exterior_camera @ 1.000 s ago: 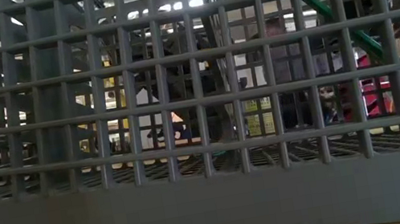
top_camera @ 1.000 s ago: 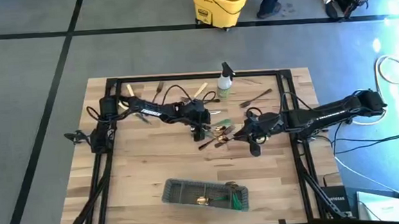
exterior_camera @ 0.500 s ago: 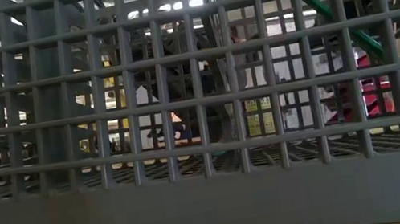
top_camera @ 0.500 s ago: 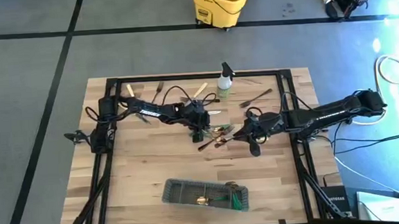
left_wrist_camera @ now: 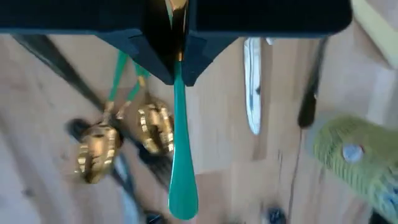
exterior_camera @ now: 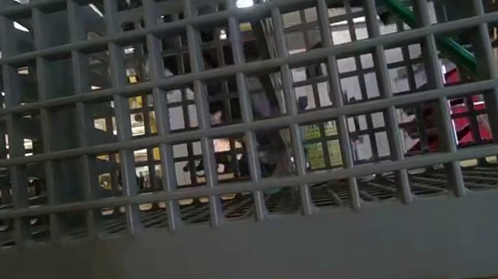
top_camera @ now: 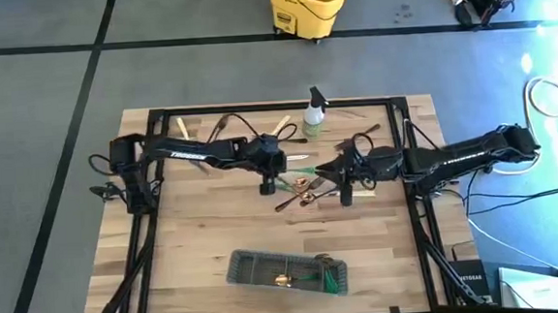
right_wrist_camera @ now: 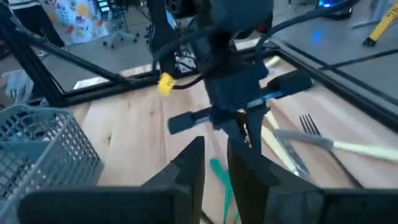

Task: Sort silverware
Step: Put the top green spoon into the gray cutlery rack

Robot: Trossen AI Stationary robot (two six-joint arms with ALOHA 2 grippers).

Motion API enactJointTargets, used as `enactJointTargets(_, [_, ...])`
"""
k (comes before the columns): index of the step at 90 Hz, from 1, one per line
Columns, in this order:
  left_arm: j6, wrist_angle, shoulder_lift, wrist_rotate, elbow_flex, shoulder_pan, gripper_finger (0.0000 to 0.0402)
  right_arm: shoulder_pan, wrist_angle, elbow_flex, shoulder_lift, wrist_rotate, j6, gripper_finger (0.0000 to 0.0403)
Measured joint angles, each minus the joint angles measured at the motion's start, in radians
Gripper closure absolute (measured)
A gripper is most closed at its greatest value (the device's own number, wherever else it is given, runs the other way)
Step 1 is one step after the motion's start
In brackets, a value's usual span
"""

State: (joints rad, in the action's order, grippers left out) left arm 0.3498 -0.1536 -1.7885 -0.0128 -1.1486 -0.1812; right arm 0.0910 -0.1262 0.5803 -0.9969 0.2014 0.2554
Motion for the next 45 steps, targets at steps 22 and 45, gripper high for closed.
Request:
enactJointTargets(22, [0.177, -0.268, 0.018, 0.126, -0.138, 0.073, 0.0396, -0.011, 0.179, 0.186, -0.142, 0.022, -0.031, 0.0349])
enactJointTargets(45, [0.439, -0.418, 0.020, 0.344, -0.243, 0.194, 0.0396, -0.055, 0.349, 0.306, -0.203, 0.233, -0.076, 0.0349])
